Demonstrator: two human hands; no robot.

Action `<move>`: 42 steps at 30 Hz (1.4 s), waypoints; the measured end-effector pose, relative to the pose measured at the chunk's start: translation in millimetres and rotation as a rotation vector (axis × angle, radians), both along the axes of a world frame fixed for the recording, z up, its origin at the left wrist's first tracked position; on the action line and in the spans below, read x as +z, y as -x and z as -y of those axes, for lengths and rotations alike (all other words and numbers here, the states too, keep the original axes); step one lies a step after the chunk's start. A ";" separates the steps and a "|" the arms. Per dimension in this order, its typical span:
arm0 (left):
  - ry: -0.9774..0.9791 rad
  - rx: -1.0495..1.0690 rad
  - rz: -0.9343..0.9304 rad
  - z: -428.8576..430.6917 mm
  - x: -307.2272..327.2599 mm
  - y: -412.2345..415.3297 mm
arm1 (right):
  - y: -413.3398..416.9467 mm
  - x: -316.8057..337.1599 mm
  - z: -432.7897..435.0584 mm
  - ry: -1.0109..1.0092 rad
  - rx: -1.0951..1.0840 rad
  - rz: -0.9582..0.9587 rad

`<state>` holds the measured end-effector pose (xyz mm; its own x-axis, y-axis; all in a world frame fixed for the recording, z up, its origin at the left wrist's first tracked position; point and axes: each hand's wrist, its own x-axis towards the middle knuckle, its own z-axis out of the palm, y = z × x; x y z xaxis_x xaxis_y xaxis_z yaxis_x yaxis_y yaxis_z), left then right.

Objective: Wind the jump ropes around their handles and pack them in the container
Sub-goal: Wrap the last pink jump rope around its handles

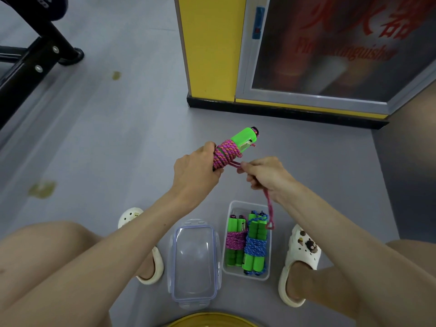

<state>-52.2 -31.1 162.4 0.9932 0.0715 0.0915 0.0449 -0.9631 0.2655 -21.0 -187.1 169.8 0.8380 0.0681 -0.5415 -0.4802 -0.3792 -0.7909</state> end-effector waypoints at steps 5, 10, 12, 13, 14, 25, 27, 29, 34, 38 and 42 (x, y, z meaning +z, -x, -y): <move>-0.077 -0.058 0.097 1.6 1.0 4.8 | 1.1 7.4 -4.6 -0.270 -0.020 -0.324; -0.233 -0.103 0.166 0.3 -1.9 3.4 | -0.3 11.2 -2.1 -0.497 0.002 -0.401; -0.315 -0.087 0.194 0.6 -3.3 4.6 | 0.4 12.5 -2.2 -0.518 0.055 -0.395; -0.370 -0.090 0.214 1.4 -3.9 6.0 | 0.8 12.5 -2.5 -0.513 0.082 -0.382; -0.429 -0.106 0.236 2.9 -4.7 7.6 | 1.4 12.0 -3.3 -0.505 0.096 -0.370; -0.146 -0.299 0.296 3.0 -19.0 3.2 | -2.9 6.1 1.4 -0.276 -0.031 -0.083; 0.150 -0.210 0.083 0.8 -3.6 2.3 | -5.9 6.8 6.1 -0.242 0.012 -0.059; 0.539 -0.058 -0.157 -3.7 7.4 -0.6 | -6.5 7.1 9.9 -0.263 0.065 -0.073; 1.342 0.091 -0.694 -15.8 18.2 1.4 | -2.3 7.5 13.1 -0.433 0.205 -0.150; 1.309 0.152 -0.597 -17.8 18.0 3.4 | -1.9 7.3 9.2 -0.312 0.210 -0.151; 0.592 0.024 -0.281 -20.5 9.2 -1.0 | 0.5 1.7 2.7 -0.167 0.185 -0.191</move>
